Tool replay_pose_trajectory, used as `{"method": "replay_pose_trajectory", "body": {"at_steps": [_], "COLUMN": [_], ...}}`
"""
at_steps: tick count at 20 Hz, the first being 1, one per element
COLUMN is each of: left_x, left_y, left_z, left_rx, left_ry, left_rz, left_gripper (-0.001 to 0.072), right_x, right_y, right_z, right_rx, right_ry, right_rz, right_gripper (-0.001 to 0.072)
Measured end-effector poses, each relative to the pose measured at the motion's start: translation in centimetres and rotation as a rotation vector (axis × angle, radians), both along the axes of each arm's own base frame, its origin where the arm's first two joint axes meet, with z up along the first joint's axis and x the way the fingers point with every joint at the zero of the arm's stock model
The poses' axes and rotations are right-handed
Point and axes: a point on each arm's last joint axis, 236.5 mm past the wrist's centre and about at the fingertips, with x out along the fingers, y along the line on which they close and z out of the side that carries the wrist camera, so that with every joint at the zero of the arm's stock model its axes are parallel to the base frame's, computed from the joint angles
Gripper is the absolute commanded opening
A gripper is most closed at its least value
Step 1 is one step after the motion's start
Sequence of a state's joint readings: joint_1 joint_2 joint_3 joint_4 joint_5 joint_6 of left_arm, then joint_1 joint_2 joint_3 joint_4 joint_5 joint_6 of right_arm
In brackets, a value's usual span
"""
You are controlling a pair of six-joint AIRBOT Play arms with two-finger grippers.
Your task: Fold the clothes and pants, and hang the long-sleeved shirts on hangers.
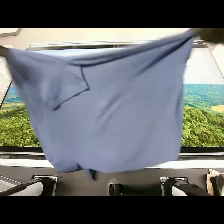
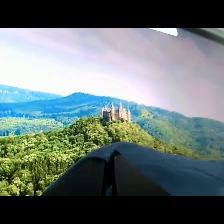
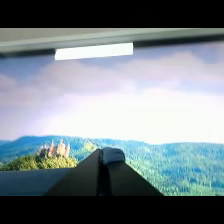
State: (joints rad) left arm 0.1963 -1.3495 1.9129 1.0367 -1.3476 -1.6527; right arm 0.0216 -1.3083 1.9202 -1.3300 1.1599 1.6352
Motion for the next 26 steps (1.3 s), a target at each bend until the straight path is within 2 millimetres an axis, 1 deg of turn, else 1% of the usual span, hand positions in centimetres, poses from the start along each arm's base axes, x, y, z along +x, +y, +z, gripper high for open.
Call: {"method": "replay_pose_trajectory", "body": {"at_steps": [2, 3, 4, 6, 8, 9, 10, 11, 12, 13, 15, 16, 17, 19, 20, 21, 22, 23, 24, 26], "left_x": [5.2, 7.2, 9.1, 11.7, 13.6, 14.3, 14.8, 15.3, 15.6, 15.9, 16.4, 16.4, 16.2, 14.8, 13.5, 12.1, 10.5, 9.0, 7.4, 4.6], "left_y": [-0.8, -1.2, -1.6, -2.4, -2.9, -3.1, -3.2, -3.3, -3.3, -3.1, -1.8, -0.8, 0.3, 2.9, 4.2, 5.4, 6.3, 7.2, 8.1, 9.0], "left_z": [-8.4, -12.0, -15.8, -22.0, -26.3, -27.9, -29.0, -30.0, -30.7, -31.0, -30.5, -30.0, -29.1, -26.9, -26.2, -25.4, -24.7, -24.2, -23.8, -22.7], "left_rx": [-0.002, -0.013, -0.026, -0.064, -0.098, -0.11, -0.122, -0.131, -0.136, -0.143, -0.158, -0.164, -0.172, -0.186, -0.186, -0.182, -0.174, -0.163, -0.148, -0.134], "left_ry": [0.135, 0.184, 0.229, 0.296, 0.327, 0.338, 0.343, 0.346, 0.351, 0.35, 0.34, 0.341, 0.343, 0.361, 0.39, 0.419, 0.449, 0.478, 0.51, 0.544], "left_rz": [-0.01, -0.011, -0.008, 0.0, 0.015, 0.021, 0.026, 0.032, 0.035, 0.041, 0.066, 0.078, 0.09, 0.107, 0.108, 0.108, 0.108, 0.111, 0.117, 0.127], "left_gripper": [0.0014, 0.0014, 0.0014, 0.0014, 0.0018, 0.0058, 0.0061, 0.0145, 0.0408, 0.0696, 0.0698, 0.0679, 0.0676, 0.0675, 0.0675, 0.0674, 0.0674, 0.0674, 0.0674, 0.0673], "right_x": [4.4, 6.1, 7.7, 10.0, 11.6, 12.3, 12.7, 13.2, 13.7, 14.0, 14.3, 14.3, 14.1, 13.3, 12.6, 11.6, 10.4, 8.8, 6.8, 2.6], "right_y": [0.1, 0.2, 0.2, 0.2, 0.1, 0.1, 0.1, 0.0, -0.1, -0.3, -1.0, -1.7, -2.6, -5.3, -6.7, -8.0, -9.1, -10.0, -10.8, -11.1], "right_z": [-7.6, -11.1, -15.0, -21.5, -26.4, -28.1, -29.5, -30.5, -31.1, -31.4, -31.1, -30.6, -29.7, -28.1, -27.5, -27.1, -27.1, -27.6, -28.4, -30.3], "right_rx": [0.007, 0.014, 0.014, 0.018, 0.023, 0.026, 0.03, 0.032, 0.034, 0.03, 0.009, 0.0, -0.007, -0.015, -0.007, 0.008, 0.029, 0.052, 0.08, 0.167], "right_ry": [0.154, 0.219, 0.283, 0.375, 0.429, 0.44, 0.448, 0.448, 0.441, 0.433, 0.416, 0.406, 0.398, 0.402, 0.414, 0.44, 0.479, 0.534, 0.605, 0.744], "right_rz": [-0.004, -0.009, -0.013, -0.023, -0.037, -0.044, -0.05, -0.056, -0.064, -0.07, -0.083, -0.092, -0.105, -0.131, -0.132, -0.121, -0.101, -0.076, -0.048, 0.01], "right_gripper": [0.0033, 0.0033, 0.0033, 0.0034, 0.0034, 0.0035, 0.0056, 0.0167, 0.0367, 0.0483, 0.0487, 0.0487, 0.0487, 0.0481, 0.0481, 0.0479, 0.0478, 0.0441, 0.038, 0.0379]}}
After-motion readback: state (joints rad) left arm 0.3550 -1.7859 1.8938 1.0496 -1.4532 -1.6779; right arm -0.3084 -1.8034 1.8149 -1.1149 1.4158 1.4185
